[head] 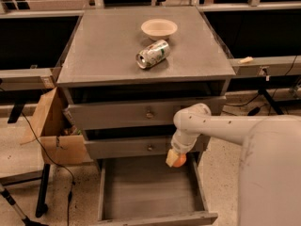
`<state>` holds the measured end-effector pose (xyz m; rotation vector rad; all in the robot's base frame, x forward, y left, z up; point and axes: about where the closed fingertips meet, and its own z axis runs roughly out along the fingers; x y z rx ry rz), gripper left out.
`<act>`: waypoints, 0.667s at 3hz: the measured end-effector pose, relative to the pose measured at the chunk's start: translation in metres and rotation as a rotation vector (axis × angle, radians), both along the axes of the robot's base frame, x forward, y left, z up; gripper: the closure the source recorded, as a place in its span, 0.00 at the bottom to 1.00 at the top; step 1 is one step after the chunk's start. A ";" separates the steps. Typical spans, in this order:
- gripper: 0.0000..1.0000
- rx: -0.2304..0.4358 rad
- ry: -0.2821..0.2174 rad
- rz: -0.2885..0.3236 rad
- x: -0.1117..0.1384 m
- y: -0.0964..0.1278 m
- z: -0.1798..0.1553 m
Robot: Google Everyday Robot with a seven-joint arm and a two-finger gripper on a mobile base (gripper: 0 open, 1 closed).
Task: Pick orange from bottom drawer and place on counter
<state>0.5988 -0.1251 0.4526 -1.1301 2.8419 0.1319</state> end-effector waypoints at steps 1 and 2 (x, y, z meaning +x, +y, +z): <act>1.00 -0.009 -0.054 -0.050 -0.018 -0.031 0.047; 1.00 -0.052 -0.168 -0.116 -0.064 -0.075 0.135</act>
Offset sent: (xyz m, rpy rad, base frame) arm -0.1096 -0.1307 0.2897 -0.1275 -0.3918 -0.1976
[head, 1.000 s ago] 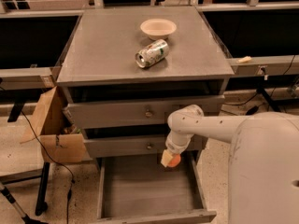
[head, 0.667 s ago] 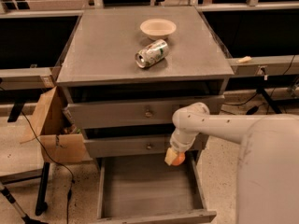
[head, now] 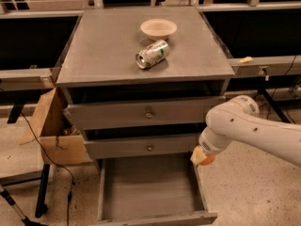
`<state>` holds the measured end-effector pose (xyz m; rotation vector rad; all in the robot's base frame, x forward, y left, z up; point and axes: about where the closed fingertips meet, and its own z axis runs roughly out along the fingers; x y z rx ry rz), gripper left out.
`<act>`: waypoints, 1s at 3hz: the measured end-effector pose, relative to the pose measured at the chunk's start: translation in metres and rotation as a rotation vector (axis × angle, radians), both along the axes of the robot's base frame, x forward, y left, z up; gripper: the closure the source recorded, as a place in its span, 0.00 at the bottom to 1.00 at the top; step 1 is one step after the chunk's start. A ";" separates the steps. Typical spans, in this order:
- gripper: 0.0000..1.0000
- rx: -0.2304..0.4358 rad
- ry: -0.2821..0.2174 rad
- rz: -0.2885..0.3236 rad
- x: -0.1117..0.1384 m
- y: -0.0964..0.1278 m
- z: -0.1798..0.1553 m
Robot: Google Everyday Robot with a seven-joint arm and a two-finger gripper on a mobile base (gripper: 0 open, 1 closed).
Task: Pick orange from bottom drawer and place on counter
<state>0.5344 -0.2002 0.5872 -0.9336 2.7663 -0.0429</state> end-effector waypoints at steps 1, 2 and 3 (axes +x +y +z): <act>1.00 -0.063 -0.106 -0.017 -0.019 -0.021 0.096; 1.00 -0.127 -0.219 -0.008 -0.018 -0.014 0.203; 1.00 -0.150 -0.254 -0.017 -0.022 -0.014 0.241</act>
Offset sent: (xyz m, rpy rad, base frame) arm -0.0183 -0.0019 0.3700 -0.2302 -0.3828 0.0037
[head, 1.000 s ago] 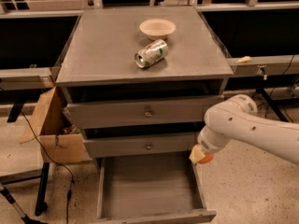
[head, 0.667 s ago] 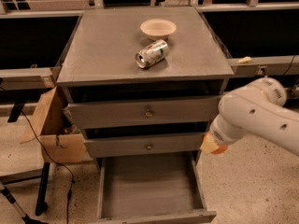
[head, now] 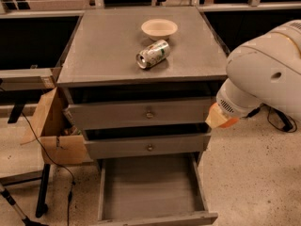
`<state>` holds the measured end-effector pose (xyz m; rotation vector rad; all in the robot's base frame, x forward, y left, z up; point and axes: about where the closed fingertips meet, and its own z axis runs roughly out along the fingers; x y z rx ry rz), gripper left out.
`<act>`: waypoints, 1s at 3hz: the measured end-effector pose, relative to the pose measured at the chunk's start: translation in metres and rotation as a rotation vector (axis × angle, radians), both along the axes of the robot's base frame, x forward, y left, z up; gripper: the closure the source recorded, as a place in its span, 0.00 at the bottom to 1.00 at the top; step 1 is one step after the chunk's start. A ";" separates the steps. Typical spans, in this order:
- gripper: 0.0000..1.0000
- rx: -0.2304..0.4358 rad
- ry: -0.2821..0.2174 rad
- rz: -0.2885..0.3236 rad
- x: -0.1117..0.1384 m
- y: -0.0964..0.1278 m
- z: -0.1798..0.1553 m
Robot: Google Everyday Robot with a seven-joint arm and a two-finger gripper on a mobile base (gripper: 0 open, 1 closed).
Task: Pick orange from bottom drawer and place on counter
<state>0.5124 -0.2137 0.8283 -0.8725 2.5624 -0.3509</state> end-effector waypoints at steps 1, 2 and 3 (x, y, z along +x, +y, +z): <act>1.00 0.011 -0.003 0.003 -0.003 -0.001 -0.003; 1.00 0.043 -0.085 0.033 0.008 0.010 0.015; 1.00 0.058 -0.212 0.060 0.032 0.029 0.058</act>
Offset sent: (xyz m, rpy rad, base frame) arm 0.0298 0.0280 0.0419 0.1024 -0.2164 0.0820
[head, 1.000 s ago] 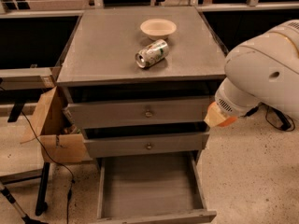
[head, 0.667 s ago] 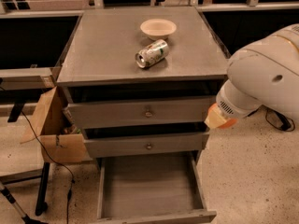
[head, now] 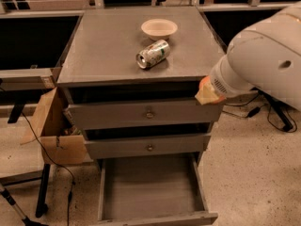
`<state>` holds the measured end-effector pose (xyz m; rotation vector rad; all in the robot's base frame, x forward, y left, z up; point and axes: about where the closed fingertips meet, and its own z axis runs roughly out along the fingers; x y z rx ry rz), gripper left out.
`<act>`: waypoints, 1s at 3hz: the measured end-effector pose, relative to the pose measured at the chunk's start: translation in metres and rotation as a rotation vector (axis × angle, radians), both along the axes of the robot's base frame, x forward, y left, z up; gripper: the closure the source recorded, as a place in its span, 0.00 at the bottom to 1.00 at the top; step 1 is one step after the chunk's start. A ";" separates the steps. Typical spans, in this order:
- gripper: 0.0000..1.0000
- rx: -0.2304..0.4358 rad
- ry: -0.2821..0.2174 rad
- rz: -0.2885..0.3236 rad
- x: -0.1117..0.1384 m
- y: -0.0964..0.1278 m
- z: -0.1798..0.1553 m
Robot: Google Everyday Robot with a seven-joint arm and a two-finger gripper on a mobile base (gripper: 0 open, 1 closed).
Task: Pick orange from bottom drawer and place on counter
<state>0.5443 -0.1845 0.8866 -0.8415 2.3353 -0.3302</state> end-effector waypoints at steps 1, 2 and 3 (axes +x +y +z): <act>1.00 0.004 -0.105 0.024 0.029 0.027 0.045; 1.00 0.009 -0.118 0.058 0.076 0.050 0.066; 1.00 0.027 -0.044 0.106 0.130 0.074 0.054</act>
Offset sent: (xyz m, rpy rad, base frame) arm 0.1592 0.0855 0.0998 0.0492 -0.1171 0.0993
